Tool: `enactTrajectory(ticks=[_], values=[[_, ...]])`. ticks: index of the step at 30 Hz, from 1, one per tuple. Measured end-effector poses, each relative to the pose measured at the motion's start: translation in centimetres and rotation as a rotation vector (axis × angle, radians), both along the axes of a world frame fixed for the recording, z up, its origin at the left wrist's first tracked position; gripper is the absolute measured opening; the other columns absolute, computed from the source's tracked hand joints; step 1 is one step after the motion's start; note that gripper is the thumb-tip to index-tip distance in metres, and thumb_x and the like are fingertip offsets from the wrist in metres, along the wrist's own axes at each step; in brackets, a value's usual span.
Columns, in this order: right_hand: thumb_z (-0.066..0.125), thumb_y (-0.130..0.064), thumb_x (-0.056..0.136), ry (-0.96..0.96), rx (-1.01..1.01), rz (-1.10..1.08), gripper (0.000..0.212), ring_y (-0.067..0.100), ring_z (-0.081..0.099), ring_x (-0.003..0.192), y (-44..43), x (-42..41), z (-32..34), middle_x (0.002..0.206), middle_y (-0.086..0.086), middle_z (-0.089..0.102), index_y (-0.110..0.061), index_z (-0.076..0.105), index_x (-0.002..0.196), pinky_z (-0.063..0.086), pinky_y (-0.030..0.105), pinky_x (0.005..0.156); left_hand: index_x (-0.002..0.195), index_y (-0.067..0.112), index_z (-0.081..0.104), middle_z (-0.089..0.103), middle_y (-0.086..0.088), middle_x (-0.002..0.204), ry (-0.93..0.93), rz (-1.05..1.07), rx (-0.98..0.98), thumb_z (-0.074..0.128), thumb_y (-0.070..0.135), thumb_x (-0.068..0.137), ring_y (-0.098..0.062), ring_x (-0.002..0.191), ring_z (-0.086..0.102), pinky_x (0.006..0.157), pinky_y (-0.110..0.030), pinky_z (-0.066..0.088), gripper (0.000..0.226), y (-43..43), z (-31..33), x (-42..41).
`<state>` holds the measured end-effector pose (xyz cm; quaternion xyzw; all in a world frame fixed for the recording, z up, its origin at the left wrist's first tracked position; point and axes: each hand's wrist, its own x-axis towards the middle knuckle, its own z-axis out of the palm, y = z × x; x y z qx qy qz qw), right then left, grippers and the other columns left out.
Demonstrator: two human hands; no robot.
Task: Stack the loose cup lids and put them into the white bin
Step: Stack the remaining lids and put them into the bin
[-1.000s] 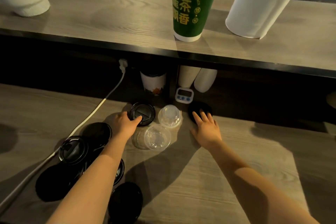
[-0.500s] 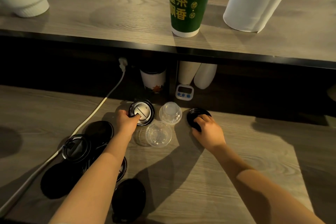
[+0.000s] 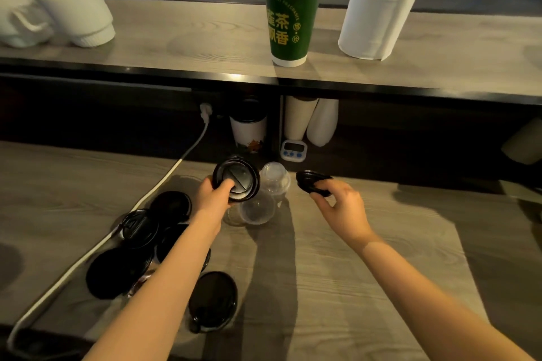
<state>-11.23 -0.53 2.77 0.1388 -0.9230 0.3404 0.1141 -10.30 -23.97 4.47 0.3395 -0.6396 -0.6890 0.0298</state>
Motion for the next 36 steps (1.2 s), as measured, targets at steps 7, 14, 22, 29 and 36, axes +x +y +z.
enactTrajectory(ticks=[7, 14, 22, 29, 36], values=[[0.07, -0.01, 0.083, -0.02, -0.1, -0.004, 0.014, 0.023, 0.063, 0.091, 1.6, 3.1, 3.0, 0.098, 0.008, 0.068, -0.005, 0.065, 0.094, 0.051, 0.033, 0.078, 0.118, 0.018, 0.049, 0.058, -0.007, 0.112, 0.027, -0.165, 0.042, 0.055, 0.008, 0.091, -0.016, 0.087, 0.06, 0.062, -0.028, 0.053, 0.029, 4.5, 2.1, 2.9], [0.056, -0.025, 0.093, -0.148, -0.094, -0.212, 0.012, 0.015, 0.056, 0.063, 9.2, 7.0, 6.7, 0.074, -0.007, 0.056, -0.023, 0.045, 0.095, 0.046, 0.038, 0.057, 0.11, 0.021, 0.049, 0.059, -0.003, 0.109, 0.099, -0.372, -0.002, 0.055, 0.011, 0.091, -0.016, 0.095, 0.059, 0.071, -0.028, 0.054, 0.023, 13.0, 3.9, 3.1], [0.066, -0.018, 0.086, -0.033, -0.151, -0.422, 0.018, 0.006, 0.057, 0.067, 20.9, 10.9, 8.9, 0.076, -0.014, 0.057, -0.023, 0.051, 0.094, 0.047, 0.026, 0.061, 0.104, 0.019, 0.052, 0.056, 0.007, 0.093, 0.266, -0.59, -0.23, 0.054, 0.012, 0.091, -0.01, 0.089, 0.053, 0.072, -0.023, 0.043, 0.015, 24.7, 6.1, 4.2], [0.069, -0.015, 0.084, 0.076, -0.247, -0.493, 0.034, 0.008, 0.061, 0.094, 31.8, 12.8, 10.4, 0.099, -0.011, 0.061, -0.023, 0.054, 0.113, 0.048, 0.022, 0.08, 0.098, 0.017, 0.053, 0.055, 0.011, 0.086, 0.356, -0.704, -0.306, 0.055, 0.011, 0.09, -0.004, 0.081, 0.052, 0.068, -0.018, 0.044, 0.01, 35.4, 8.3, 4.7], [0.068, -0.012, 0.085, 0.13, -0.319, -0.549, 0.033, 0.014, 0.063, 0.095, 42.5, 13.5, 11.3, 0.099, -0.011, 0.061, -0.024, 0.056, 0.113, 0.05, 0.025, 0.082, 0.1, 0.02, 0.051, 0.053, 0.014, 0.088, 0.376, -0.74, -0.351, 0.056, 0.013, 0.091, 0.0, 0.081, 0.051, 0.066, -0.013, 0.039, 0.012, 43.9, 8.7, 6.0]])
